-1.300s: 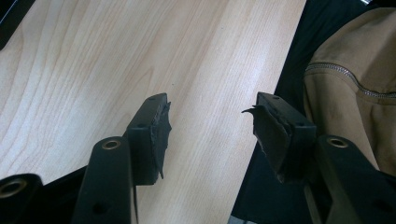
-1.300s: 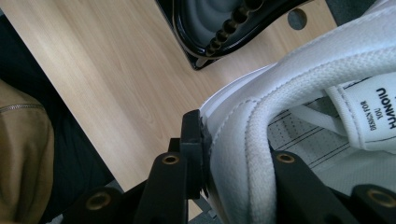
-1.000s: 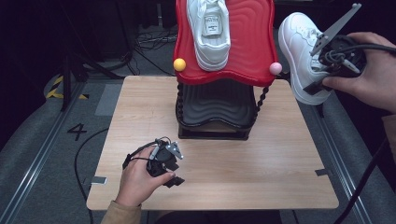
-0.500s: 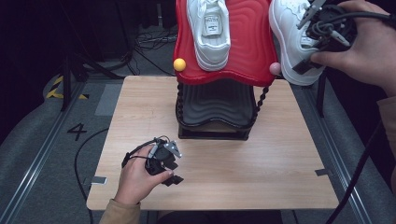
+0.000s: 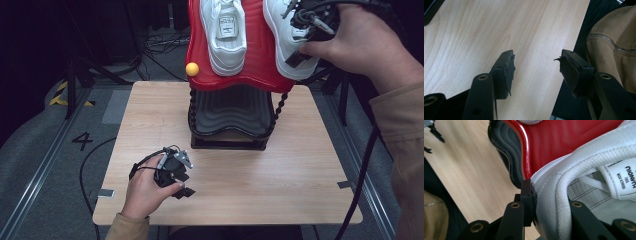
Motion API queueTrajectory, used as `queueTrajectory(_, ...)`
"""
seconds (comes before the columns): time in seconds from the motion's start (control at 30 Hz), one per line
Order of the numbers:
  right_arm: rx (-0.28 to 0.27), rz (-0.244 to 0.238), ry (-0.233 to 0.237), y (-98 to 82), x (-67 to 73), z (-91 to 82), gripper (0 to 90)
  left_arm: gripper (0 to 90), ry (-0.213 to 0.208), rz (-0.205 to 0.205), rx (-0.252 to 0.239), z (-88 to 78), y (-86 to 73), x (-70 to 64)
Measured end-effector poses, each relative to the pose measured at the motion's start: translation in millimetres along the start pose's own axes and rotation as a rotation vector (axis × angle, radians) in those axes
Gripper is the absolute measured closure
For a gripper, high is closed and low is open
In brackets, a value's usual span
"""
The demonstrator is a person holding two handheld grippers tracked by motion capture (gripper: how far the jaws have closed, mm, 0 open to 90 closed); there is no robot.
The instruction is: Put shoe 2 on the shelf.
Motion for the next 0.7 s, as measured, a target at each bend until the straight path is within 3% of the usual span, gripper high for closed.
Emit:
queueTrajectory(0.43, -0.02, -0.011, -0.013, 31.5, -5.6, 15.1, 76.0, 45.9, -0.009, -0.004, -0.016, -4.7, -2.0, 0.8)
queueTrajectory(0.7, -0.02, -0.029, -0.026, 44.2, -1.6, 25.3, 75.8, 46.0, -0.005, -0.009, -0.021, -8.5, -2.8, 0.2)
Point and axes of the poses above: each handheld gripper's, and its own axes: z roughly forward along the jaws, y roughly out of its top, x roughly to its left, the point moved 3 cm from there along z, roughly forward along the jaws, and after that the axes turned 14 degrees about y, right-handed, at the moved point
